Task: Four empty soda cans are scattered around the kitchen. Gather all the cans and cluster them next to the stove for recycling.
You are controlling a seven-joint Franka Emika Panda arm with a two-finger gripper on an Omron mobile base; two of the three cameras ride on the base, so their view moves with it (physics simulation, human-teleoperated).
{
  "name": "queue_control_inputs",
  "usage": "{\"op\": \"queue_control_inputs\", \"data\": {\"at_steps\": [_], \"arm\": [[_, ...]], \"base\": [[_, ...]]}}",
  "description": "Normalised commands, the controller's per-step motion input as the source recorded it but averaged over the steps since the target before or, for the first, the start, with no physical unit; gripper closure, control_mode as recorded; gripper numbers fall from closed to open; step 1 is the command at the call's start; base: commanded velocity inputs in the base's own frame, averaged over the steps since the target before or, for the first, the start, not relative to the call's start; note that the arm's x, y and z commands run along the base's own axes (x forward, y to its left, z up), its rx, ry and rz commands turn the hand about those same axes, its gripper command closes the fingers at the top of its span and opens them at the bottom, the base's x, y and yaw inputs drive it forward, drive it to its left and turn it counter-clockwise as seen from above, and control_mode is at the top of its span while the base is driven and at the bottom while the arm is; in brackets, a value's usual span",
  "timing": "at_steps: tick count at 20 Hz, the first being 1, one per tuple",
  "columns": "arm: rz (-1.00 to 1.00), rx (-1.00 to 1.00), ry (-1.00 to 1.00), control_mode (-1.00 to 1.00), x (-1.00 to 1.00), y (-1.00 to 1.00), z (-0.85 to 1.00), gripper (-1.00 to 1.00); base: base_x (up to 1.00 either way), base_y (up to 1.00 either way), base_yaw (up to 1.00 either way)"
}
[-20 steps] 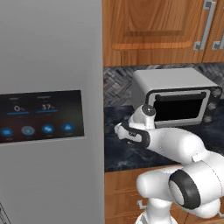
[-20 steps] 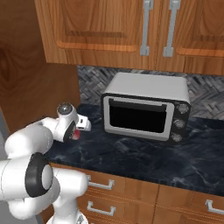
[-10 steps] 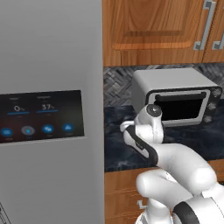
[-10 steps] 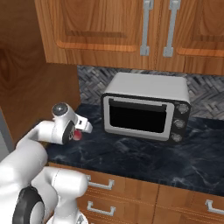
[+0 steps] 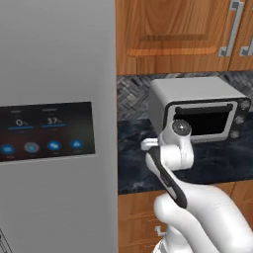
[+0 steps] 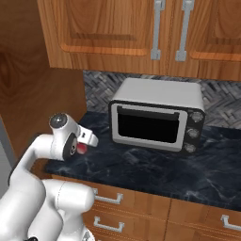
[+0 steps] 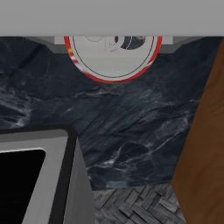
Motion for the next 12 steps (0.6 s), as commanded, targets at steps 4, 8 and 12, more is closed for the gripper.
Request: {"op": "queue_control_inputs", "data": {"at_steps": [4,8,12], "arm": [[0.0,0.0,0.0,-1.0,-0.41,0.0,0.25,1.0],[0.04,0.0,0.0,-1.0,-0.43,0.02,0.25,1.0],[0.06,0.0,0.0,-1.0,-0.44,0.03,0.21,1.0]], "base": [[0.0,0.0,0.0],[0.0,0.0,0.0],[0.0,0.0,0.0]]}}
